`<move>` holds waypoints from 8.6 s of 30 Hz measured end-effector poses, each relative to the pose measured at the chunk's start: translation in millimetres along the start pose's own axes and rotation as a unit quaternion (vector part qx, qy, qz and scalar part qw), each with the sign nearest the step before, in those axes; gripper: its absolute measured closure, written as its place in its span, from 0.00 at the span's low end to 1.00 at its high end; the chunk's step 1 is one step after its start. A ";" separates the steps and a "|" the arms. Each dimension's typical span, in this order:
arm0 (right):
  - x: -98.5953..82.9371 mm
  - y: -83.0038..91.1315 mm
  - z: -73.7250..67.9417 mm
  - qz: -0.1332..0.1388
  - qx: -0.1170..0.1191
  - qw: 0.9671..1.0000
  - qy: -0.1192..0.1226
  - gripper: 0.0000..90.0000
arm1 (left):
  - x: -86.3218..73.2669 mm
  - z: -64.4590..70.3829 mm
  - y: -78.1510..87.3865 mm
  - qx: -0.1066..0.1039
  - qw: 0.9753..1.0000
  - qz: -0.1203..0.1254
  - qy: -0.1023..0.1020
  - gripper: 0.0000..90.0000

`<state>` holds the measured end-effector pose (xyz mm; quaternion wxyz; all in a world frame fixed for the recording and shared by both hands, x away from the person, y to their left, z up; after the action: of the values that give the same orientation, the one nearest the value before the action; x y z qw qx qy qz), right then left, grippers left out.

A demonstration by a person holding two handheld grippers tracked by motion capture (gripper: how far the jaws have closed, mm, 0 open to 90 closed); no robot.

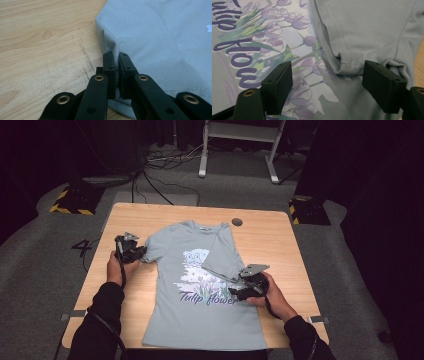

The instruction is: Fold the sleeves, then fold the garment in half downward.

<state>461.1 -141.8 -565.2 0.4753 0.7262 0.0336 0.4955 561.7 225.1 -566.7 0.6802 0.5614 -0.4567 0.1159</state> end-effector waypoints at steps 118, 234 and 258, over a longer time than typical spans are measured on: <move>-27.4 21.0 29.8 0.030 -0.022 0.997 -0.067 0.25 | 66.8 204.3 -18.5 -0.112 0.975 0.019 -0.190 0.52; -49.5 39.6 -1.7 0.013 -0.008 0.999 -0.050 0.25 | -73.3 187.1 88.1 -0.213 0.945 -0.029 -0.248 0.19; 2.0 41.5 43.6 0.038 -0.060 0.996 -0.057 0.25 | 5.4 119.9 43.0 -0.140 0.970 0.002 -0.199 0.19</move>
<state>477.4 -192.1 -536.3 0.4998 0.7245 -0.0510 0.4718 477.0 133.7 -540.0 0.6472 0.4712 -0.5961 -0.0623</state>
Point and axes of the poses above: each handheld gripper's, and its own axes: y roughly backward along the jaws, x roughly out of its top, z roughly to its right, the point moved 10 cm from there along -y, roughly forward along the jaws, and after that the axes turned 9 degrees about -y, right-handed, at the moved point
